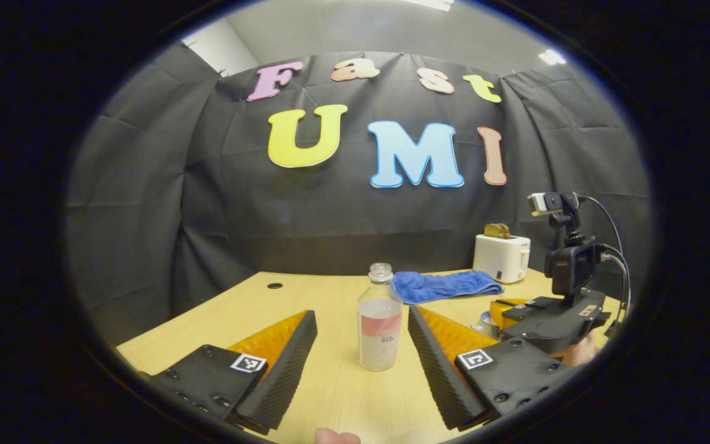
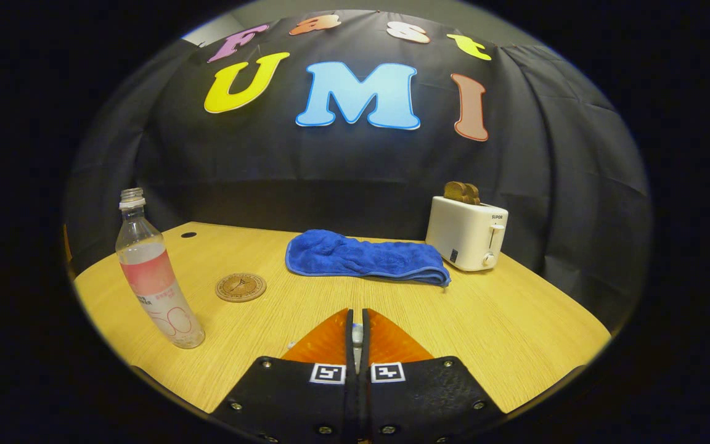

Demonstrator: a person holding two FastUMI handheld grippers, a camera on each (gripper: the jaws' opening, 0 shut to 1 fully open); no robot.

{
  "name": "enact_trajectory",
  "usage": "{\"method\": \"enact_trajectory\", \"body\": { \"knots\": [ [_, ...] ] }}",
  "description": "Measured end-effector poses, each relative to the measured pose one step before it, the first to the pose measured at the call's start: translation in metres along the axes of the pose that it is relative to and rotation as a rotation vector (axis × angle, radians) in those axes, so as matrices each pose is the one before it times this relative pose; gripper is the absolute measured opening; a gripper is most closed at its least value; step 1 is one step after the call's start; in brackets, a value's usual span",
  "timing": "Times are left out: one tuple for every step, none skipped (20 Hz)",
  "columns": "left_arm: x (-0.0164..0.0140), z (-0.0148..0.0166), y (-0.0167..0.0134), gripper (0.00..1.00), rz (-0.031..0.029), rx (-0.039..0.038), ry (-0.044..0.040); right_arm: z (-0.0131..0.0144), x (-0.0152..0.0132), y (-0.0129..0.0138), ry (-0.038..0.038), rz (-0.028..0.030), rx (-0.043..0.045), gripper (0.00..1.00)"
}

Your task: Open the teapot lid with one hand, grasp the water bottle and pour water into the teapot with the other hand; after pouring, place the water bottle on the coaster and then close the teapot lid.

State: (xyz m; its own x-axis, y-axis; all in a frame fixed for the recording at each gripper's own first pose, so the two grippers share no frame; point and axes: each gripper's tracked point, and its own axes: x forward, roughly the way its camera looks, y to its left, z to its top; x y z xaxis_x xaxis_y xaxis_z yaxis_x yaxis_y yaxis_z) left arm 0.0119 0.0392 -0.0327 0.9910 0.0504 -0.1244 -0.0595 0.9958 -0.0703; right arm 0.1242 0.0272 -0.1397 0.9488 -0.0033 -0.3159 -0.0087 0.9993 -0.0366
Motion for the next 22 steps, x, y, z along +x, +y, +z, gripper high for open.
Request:
{"method": "enact_trajectory", "body": {
  "knots": [
    [0.00015, -0.00171, -0.00169, 1.0, -0.00276, -0.00169, 0.00187, 0.00365, -0.00129, 0.00084, -0.00711, 0.01217, 0.00729, 0.01],
    [0.00052, -0.00059, -0.00073, 1.0, -0.00072, -0.0014, 0.00123, 0.00529, -0.00082, -0.0006, -0.01492, 0.00473, 0.01182, 0.01],
    [0.00074, -0.0022, -0.00039, 1.0, -0.00038, -0.00125, 0.00378, 0.00721, -0.00084, 0.00016, -0.01683, 0.00395, 0.01035, 0.01],
    [0.00149, -0.0028, -0.00164, 1.0, -0.00437, -0.00223, 0.00701, 0.0042, 0.00087, -0.00019, -0.01251, 0.00243, 0.00282, 0.01],
    [0.00098, -0.00343, -0.00131, 1.0, -0.00645, -0.0023, 0.00884, 0.00394, 0.00019, 0.0, -0.00745, 0.00613, 0.00376, 0.01],
    [0.00289, -0.00428, -0.00171, 1.0, -0.00569, -0.0026, 0.00891, 0.00116, -0.00028, -0.00015, -0.00044, 0.00703, 0.00688, 0.01],
    [0.00278, -0.00713, -0.00207, 1.0, -0.00698, -0.00339, 0.01163, 0.00098, -0.00048, -0.00052, -0.00048, 0.00853, 0.01051, 0.01],
    [0.00463, -0.00707, -0.00157, 1.0, -0.00476, -0.00464, 0.01952, 0.00115, -0.00154, -0.00092, -0.00198, 0.00378, 0.0088, 0.01],
    [0.0047, -0.0098, -0.00336, 1.0, -0.0059, -0.00704, 0.02514, 0.00174, -0.00188, -0.00104, -0.00484, 0.00302, 0.00228, 0.01],
    [0.00466, -0.0095, -0.00325, 1.0, -0.00892, -0.01061, 0.02622, 0.00068, -0.00237, -0.00082, -0.00648, 0.00342, 0.0047, 0.01],
    [0.00388, -0.0093, -0.00491, 1.0, -0.01307, -0.01302, 0.02051, 0.00048, -0.00262, 0.00046, -0.00284, 0.0091, 0.00504, 0.01],
    [0.004, -0.00514, -0.00386, 1.0, -0.0118, -0.00911, 0.01526, -0.00075, -0.00161, 0.00106, 0.00412, 0.00915, 0.00176, 0.01],
    [0.00442, -0.00632, -0.00452, 1.0, -0.0078, -0.00147, 0.01149, 0.0004, -0.00258, 0.00082, 0.00135, 0.01118, -0.00117, 0.01],
    [0.00361, -0.00449, 0.00047, 1.0, -0.00134, 0.00463, 0.01101, 0.00016, -0.00471, 0.0006, -0.00131, 0.00716, -0.00661, 0.01],
    [0.00479, -0.00317, -0.00059, 1.0, 0.00326, 0.00904, 0.00424, 0.00099, -0.00409, -0.00162, -0.00202, 0.00262, -0.01038, 0.01],
    [0.00572, -0.00104, -0.00081, 1.0, 0.00337, 0.01083, -0.00003, 0.00032, -0.00412, -0.0011, -0.00317, 0.00397, -0.00998, 0.01],
    [0.00481, -0.00036, -0.00117, 1.0, 0.00469, 0.00834, -0.00063, 0.00177, -0.00392, -0.0006, -0.00102, 0.00388, -0.00755, 0.01],
    [0.00619, -0.00008, -0.00165, 1.0, -0.00079, 0.0044, 0.004, -0.00027, -0.00338, -0.0007, -0.00014, 0.00621, -0.0029, 0.01],
    [0.00672, -0.0026, -0.00229, 1.0, -0.00338, 0.00194, 0.00817, 0.0022, -0.00401, -0.00131, -0.00141, 0.00166, 0.00015, 0.01],
    [0.00628, -0.00064, -0.00034, 1.0, 0.00158, 0.0041, 0.00236, 0.00189, -0.00375, -0.0028, -0.00424, -0.00061, -0.00002, 0.01],
    [0.00636, 0.0003, 0.00197, 1.0, 0.00496, 0.00864, 0.00059, 0.00215, -0.00364, -0.00294, -0.00265, -0.00091, -0.00012, 0.01],
    [0.00647, 0.00032, 0.0036, 1.0, 0.01123, 0.01101, 0.00173, 0.00227, -0.00312, -0.00205, -0.00442, -0.00191, -0.0004, 0.01]
  ]
}}
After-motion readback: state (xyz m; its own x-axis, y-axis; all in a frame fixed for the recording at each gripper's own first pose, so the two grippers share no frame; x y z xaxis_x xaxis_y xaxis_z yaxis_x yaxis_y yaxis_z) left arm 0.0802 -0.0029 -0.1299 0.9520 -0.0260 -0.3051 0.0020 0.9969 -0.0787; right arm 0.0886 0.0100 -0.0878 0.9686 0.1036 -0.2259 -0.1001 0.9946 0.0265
